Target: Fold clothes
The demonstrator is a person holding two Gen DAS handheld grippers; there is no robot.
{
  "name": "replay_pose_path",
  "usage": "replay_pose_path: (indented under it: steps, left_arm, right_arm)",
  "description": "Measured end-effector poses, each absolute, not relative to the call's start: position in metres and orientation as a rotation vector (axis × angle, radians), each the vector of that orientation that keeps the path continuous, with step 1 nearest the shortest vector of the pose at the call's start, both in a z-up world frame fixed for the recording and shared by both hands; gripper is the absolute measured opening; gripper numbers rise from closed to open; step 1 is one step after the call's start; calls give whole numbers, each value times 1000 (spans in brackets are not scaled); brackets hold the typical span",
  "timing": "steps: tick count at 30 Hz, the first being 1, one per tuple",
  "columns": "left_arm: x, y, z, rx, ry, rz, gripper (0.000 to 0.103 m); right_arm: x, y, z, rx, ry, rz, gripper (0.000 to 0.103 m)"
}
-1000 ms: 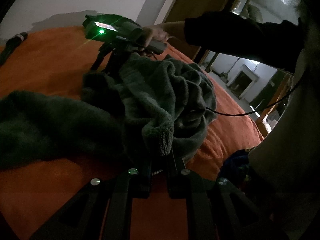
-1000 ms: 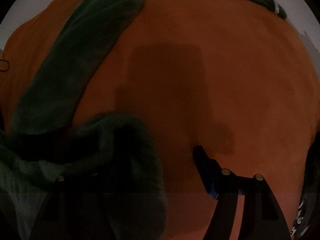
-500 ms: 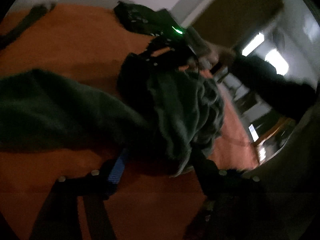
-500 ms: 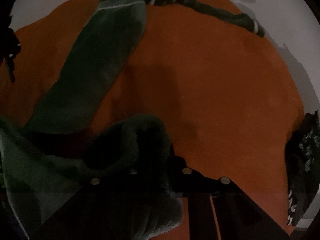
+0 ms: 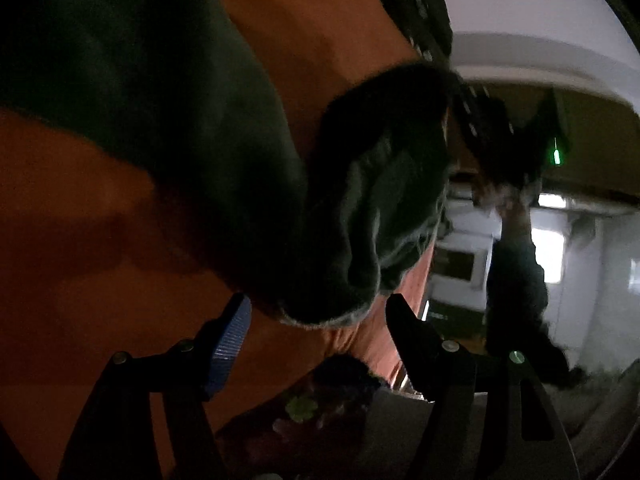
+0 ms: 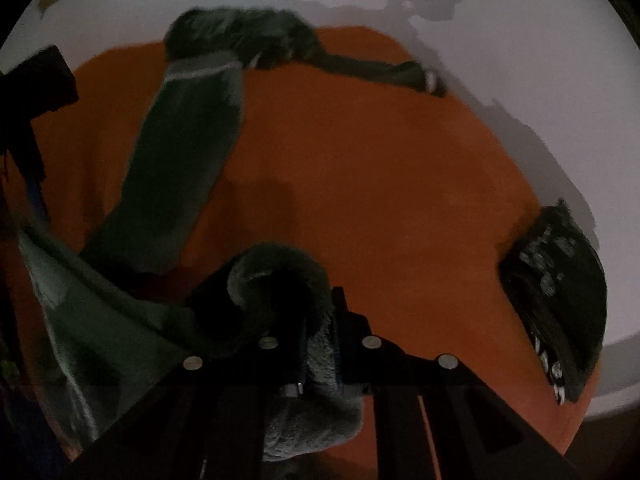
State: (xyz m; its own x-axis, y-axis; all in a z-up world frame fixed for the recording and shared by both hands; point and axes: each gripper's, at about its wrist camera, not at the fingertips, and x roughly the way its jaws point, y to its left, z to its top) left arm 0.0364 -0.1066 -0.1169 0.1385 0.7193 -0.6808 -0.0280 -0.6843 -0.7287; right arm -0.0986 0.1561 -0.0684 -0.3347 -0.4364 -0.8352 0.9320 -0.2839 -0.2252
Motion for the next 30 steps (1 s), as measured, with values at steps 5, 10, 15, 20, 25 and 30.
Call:
replay_pose_path:
  steps: [5,10,15,20,25,30]
  left_arm:
    - [26,-95,-124,-1879,-734,1558,71]
    - [35,-57,-149,-2023,-579,1487,71]
    - [40,-56,-165,-2089,-644,1492,71]
    - [37,-69,-162,-2085,-737,1550,71]
    - [34,-70,-155,-2074,-722,1608,71]
    - [37,-63,-153,-2072,-630,1637,71]
  right_arm:
    - [-85,197,-47,827,871,-1906,9]
    - [-60,213,-34,854,822,-2008,8]
    - [-47,230,-20,887,756,-2041,8]
    - [-39,245,-8,931,660,-2074,8]
    - [-30,261,-4,1005,568,-2138,8]
    - [-17,273,-2,1053,506,-2181,8]
